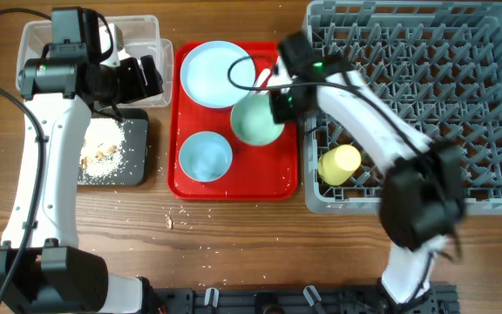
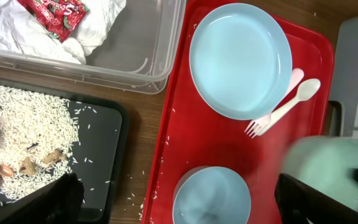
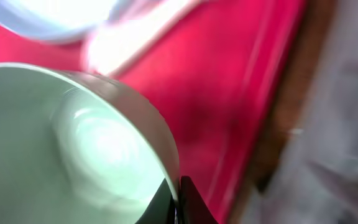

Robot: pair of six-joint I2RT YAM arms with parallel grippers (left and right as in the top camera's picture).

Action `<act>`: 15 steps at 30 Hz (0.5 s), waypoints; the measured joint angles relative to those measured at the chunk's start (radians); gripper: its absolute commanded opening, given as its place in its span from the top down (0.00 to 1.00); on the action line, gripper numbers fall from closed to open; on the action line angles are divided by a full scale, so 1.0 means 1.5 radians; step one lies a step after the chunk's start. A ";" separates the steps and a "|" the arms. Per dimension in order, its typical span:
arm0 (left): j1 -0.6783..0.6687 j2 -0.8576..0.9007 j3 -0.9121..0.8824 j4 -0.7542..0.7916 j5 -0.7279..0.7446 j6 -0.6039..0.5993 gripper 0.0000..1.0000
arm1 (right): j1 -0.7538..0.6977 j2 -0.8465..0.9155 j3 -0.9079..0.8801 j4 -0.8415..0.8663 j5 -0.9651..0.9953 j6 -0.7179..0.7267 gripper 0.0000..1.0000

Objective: Sort waste into correct bins and load items into the dishwasher rack
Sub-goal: 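Grasp the mint-green bowl with the right gripper and place it in the rack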

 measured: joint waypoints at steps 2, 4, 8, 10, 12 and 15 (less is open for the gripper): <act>0.000 0.000 0.000 -0.001 0.000 0.000 0.00 | -0.002 -0.122 0.019 0.004 0.084 0.014 0.96; 0.000 0.000 0.000 -0.001 0.000 0.000 0.00 | -0.003 -0.200 0.026 0.021 0.243 0.035 0.96; 0.000 0.000 0.000 0.000 0.000 0.000 0.00 | -0.024 -0.225 0.032 0.124 0.519 0.047 0.96; 0.000 0.000 0.000 -0.001 -0.001 0.000 0.00 | -0.042 -0.195 0.032 0.193 0.584 0.031 0.96; 0.000 0.000 0.000 -0.001 0.000 0.000 0.00 | -0.057 -0.152 0.032 0.286 0.623 -0.019 0.96; 0.000 0.000 0.000 -0.002 -0.001 0.000 0.00 | -0.071 -0.056 0.030 0.447 0.703 -0.174 0.96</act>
